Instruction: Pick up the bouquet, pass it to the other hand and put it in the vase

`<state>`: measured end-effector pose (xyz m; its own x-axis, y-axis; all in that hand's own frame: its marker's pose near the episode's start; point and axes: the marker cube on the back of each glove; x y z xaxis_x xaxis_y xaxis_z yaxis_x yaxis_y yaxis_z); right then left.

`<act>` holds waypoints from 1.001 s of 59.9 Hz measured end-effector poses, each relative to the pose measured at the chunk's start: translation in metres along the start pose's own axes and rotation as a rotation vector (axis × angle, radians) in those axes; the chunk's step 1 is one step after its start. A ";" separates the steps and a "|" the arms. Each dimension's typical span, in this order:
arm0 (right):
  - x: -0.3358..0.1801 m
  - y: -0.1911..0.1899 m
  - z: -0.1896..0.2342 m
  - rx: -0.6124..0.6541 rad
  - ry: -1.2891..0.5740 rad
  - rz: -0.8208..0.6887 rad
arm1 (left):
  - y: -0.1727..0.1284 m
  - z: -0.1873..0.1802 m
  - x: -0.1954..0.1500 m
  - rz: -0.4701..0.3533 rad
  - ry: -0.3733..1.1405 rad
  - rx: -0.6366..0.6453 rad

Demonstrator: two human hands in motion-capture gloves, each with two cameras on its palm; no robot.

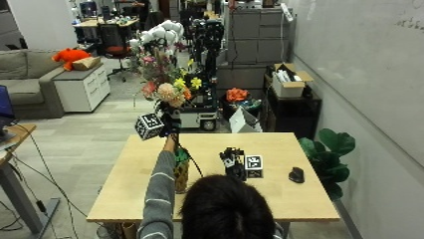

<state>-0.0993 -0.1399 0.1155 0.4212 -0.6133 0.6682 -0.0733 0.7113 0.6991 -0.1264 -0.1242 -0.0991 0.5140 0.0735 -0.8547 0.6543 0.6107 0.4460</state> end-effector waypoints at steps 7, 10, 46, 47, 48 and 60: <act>0.000 0.003 0.000 -0.015 -0.005 0.044 | -0.006 0.010 -0.016 0.004 -0.001 -0.003; 0.002 0.003 -0.001 -0.014 0.016 0.046 | -0.001 0.006 -0.013 -0.005 -0.002 -0.001; -0.001 0.010 -0.001 -0.036 -0.029 0.136 | -0.010 0.019 -0.032 0.013 -0.016 0.018; -0.001 0.010 -0.001 -0.035 -0.033 0.134 | -0.010 0.019 -0.032 0.015 -0.016 0.022; -0.001 0.009 -0.002 -0.032 -0.034 0.117 | -0.009 0.018 -0.032 0.015 -0.015 0.025; 0.009 0.004 -0.008 -0.005 0.064 0.005 | -0.004 0.028 -0.071 -0.148 0.059 -0.225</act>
<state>-0.0884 -0.1403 0.1224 0.4782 -0.5863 0.6539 -0.0709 0.7163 0.6942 -0.1497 -0.1541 -0.0328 0.3844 0.0121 -0.9231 0.5765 0.7778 0.2503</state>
